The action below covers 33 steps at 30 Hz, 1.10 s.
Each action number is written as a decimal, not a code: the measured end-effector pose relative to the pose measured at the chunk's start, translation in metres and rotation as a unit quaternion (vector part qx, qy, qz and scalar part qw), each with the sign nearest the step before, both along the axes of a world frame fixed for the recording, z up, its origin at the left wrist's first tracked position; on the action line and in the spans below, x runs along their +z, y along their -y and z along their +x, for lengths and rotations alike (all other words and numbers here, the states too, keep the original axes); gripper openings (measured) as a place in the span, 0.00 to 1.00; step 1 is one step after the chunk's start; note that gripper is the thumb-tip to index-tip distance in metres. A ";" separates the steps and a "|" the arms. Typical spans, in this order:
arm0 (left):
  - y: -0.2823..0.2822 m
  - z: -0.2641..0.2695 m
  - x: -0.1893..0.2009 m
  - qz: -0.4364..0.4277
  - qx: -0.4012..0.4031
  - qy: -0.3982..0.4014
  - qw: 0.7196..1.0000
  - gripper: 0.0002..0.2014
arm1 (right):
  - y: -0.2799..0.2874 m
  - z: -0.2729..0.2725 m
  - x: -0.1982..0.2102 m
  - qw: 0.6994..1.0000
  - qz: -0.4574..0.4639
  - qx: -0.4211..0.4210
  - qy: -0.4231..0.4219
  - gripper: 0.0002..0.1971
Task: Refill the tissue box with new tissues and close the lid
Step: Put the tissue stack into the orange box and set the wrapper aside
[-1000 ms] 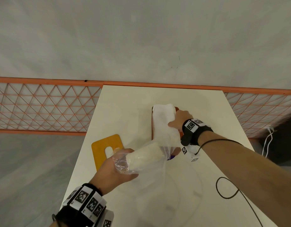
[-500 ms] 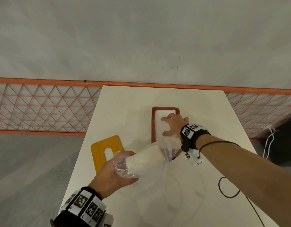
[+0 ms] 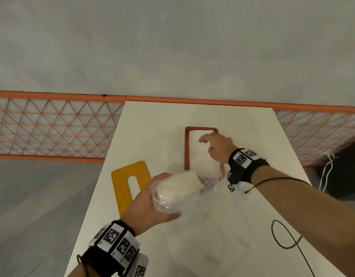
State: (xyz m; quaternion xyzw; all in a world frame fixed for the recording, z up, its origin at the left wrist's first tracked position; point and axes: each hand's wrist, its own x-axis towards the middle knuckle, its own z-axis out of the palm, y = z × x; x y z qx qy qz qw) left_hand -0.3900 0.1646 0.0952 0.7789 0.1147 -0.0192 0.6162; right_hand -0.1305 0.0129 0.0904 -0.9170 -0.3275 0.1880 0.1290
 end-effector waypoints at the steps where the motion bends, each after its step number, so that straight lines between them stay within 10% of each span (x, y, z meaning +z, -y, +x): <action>1: 0.002 0.001 -0.001 -0.010 -0.002 -0.002 1.000 0.41 | 0.009 -0.006 0.002 0.998 0.033 0.023 -0.043 0.23; 12: 0.061 0.022 0.000 -0.038 0.000 -0.027 0.999 0.53 | 0.107 -0.082 -0.014 0.974 -0.017 0.101 -0.200 0.27; 17: 0.100 0.041 0.002 -0.005 0.009 -0.023 1.000 0.51 | 0.130 -0.089 -0.015 0.961 0.081 0.036 -0.263 0.13; 33: 0.227 0.186 -0.029 -0.072 0.114 -0.121 0.983 0.48 | 0.269 0.018 -0.032 0.894 0.140 -0.214 -0.369 0.18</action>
